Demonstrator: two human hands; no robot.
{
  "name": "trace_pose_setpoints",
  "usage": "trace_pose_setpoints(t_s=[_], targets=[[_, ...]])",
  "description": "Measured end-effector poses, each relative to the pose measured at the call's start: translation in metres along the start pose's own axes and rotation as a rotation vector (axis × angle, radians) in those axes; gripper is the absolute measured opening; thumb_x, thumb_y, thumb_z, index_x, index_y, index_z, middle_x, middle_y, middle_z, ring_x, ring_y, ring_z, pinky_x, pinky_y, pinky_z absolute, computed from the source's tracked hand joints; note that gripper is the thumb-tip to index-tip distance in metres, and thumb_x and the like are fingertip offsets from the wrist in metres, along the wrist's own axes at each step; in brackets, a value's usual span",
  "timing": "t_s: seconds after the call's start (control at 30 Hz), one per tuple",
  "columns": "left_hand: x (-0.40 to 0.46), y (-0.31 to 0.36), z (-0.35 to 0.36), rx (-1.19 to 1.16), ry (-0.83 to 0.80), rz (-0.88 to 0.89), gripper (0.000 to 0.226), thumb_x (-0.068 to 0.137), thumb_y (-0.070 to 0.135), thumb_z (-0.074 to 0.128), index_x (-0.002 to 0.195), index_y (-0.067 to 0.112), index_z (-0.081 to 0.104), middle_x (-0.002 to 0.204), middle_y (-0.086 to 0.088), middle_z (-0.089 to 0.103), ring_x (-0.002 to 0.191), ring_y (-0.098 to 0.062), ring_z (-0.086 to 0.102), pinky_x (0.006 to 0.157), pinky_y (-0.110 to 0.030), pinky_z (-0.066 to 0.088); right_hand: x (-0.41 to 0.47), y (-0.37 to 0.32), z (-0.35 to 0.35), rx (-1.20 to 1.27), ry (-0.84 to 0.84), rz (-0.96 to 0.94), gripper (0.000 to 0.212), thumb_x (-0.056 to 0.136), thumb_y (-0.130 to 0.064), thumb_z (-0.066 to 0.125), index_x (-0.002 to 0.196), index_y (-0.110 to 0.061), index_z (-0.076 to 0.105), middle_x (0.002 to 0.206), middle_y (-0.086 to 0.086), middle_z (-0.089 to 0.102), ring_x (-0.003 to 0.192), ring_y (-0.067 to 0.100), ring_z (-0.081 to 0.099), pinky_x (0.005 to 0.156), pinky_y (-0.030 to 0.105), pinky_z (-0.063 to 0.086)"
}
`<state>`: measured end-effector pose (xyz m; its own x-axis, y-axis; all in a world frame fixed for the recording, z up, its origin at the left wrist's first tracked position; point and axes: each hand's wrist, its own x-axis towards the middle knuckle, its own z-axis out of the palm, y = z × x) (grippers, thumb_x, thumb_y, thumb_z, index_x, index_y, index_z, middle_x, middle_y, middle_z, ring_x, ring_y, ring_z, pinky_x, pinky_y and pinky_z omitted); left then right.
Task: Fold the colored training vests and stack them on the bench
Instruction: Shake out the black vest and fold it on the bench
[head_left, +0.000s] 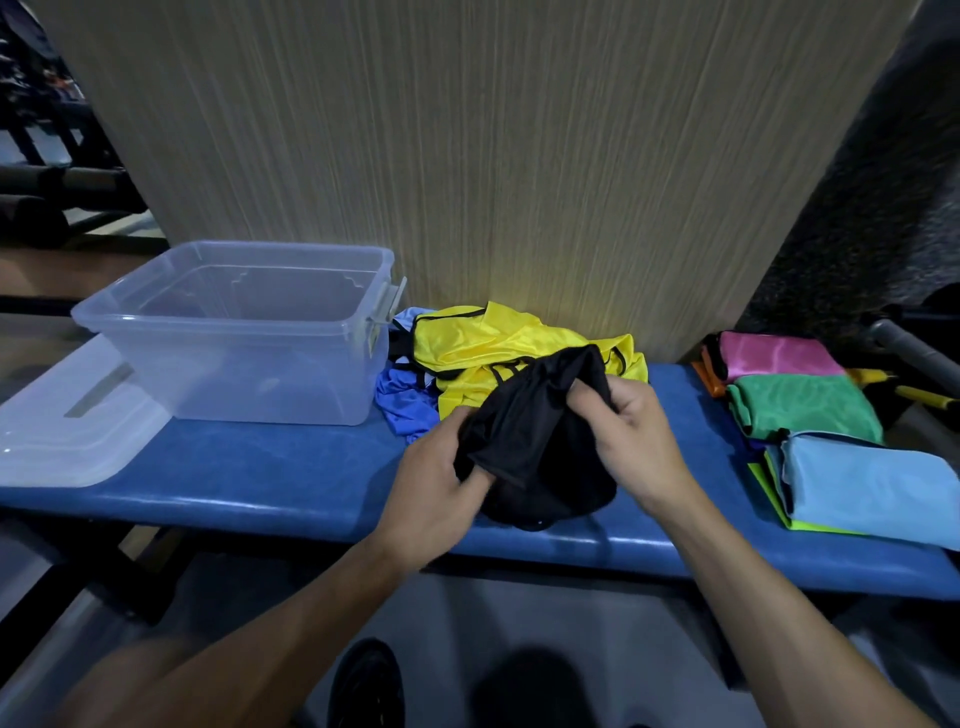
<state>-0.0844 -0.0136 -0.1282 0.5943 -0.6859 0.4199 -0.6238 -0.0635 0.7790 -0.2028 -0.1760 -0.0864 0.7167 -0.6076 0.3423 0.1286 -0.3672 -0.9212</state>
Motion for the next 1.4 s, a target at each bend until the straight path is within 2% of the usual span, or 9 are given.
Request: trace_pose_setpoints(t_s=[0.13, 0.37, 0.47, 0.57, 0.7, 0.83, 0.97, 1.13, 1.4], targets=[[0.027, 0.037, -0.010, -0.215, 0.025, 0.002, 0.020, 0.099, 0.008, 0.061, 0.110, 0.022, 0.070, 0.103, 0.015, 0.074, 0.101, -0.003, 0.067, 0.086, -0.025, 0.053, 0.009, -0.019, -0.018, 0.188, 0.060, 0.030, 0.052, 0.090, -0.043, 0.066, 0.075, 0.005, 0.058, 0.076, 0.009, 0.056, 0.074, 0.020, 0.051, 0.066, 0.038, 0.037], [0.099, 0.021, 0.021, -0.381, -0.209, -0.451, 0.020, 0.097, 0.022, 0.068, 0.102, 0.004, 0.074, 0.098, -0.009, 0.076, 0.083, -0.018, 0.068, 0.072, -0.027, 0.051, 0.028, 0.019, -0.033, 0.318, 0.129, 0.501, 0.032, 0.095, -0.032, 0.070, 0.117, -0.009, 0.069, 0.113, 0.012, 0.075, 0.092, 0.019, 0.074, 0.072, 0.026, 0.059], [0.106, -0.021, 0.043, -0.265, -0.286, -0.589, 0.019, 0.097, 0.021, 0.069, 0.108, 0.005, 0.073, 0.105, -0.010, 0.076, 0.086, -0.021, 0.072, 0.071, -0.025, 0.057, 0.023, 0.050, -0.033, 0.010, 0.027, 0.643, 0.060, 0.089, -0.022, 0.078, 0.140, -0.019, 0.047, 0.110, 0.002, 0.069, 0.086, 0.009, 0.067, 0.061, 0.015, 0.051], [0.109, -0.043, 0.048, -0.263, -0.337, -0.644, 0.022, 0.095, 0.014, 0.070, 0.115, 0.003, 0.070, 0.115, -0.012, 0.074, 0.102, -0.025, 0.072, 0.093, -0.040, 0.058, 0.022, 0.072, -0.039, -0.363, -0.016, 0.549, 0.079, 0.087, -0.022, 0.080, 0.153, -0.019, 0.036, 0.125, 0.001, 0.058, 0.110, 0.018, 0.057, 0.091, 0.026, 0.048], [0.116, -0.041, 0.029, -0.193, -0.418, -0.587, 0.042, 0.098, 0.027, 0.066, 0.136, 0.012, 0.055, 0.128, -0.001, 0.064, 0.115, -0.023, 0.065, 0.104, -0.047, 0.052, 0.020, 0.066, -0.036, -0.679, -0.097, 0.241, 0.061, 0.078, -0.052, 0.080, 0.129, -0.023, 0.061, 0.123, 0.000, 0.055, 0.118, 0.020, 0.056, 0.103, 0.043, 0.048], [0.106, -0.046, 0.005, 0.028, -0.503, -0.563, 0.025, 0.099, 0.032, 0.065, 0.115, 0.015, 0.060, 0.109, -0.005, 0.066, 0.095, -0.023, 0.070, 0.076, -0.036, 0.058, 0.003, 0.046, -0.006, -0.988, -0.380, 0.154, 0.081, 0.061, -0.089, 0.052, 0.120, -0.034, 0.061, 0.118, -0.010, 0.053, 0.113, 0.019, 0.049, 0.096, 0.045, 0.047], [0.089, -0.047, 0.001, 0.148, -0.641, -0.615, 0.035, 0.092, 0.041, 0.071, 0.099, 0.011, 0.056, 0.086, -0.009, 0.056, 0.072, -0.019, 0.058, 0.057, -0.032, 0.046, -0.005, 0.046, 0.028, -1.170, -0.339, 0.061, 0.057, 0.084, -0.066, 0.060, 0.124, -0.025, 0.058, 0.121, -0.003, 0.055, 0.116, 0.024, 0.051, 0.095, 0.043, 0.047], [0.083, -0.047, 0.014, 0.162, -0.537, -0.592, 0.029, 0.090, 0.027, 0.077, 0.088, 0.011, 0.052, 0.064, -0.013, 0.057, 0.057, -0.023, 0.053, 0.054, -0.029, 0.044, -0.001, 0.047, 0.026, -0.961, -0.209, 0.063, 0.014, 0.092, -0.037, 0.060, 0.098, -0.027, 0.066, 0.090, -0.006, 0.070, 0.090, 0.026, 0.066, 0.072, 0.036, 0.051], [0.081, -0.046, 0.024, 0.001, -0.483, -0.667, 0.040, 0.091, 0.012, 0.074, 0.070, 0.016, 0.040, 0.051, -0.005, 0.050, 0.044, -0.016, 0.057, 0.044, -0.026, 0.050, -0.001, 0.045, 0.027, -0.618, 0.039, -0.082, 0.003, 0.091, -0.027, 0.065, 0.088, -0.027, 0.066, 0.076, -0.013, 0.066, 0.074, 0.009, 0.062, 0.065, 0.034, 0.051]])
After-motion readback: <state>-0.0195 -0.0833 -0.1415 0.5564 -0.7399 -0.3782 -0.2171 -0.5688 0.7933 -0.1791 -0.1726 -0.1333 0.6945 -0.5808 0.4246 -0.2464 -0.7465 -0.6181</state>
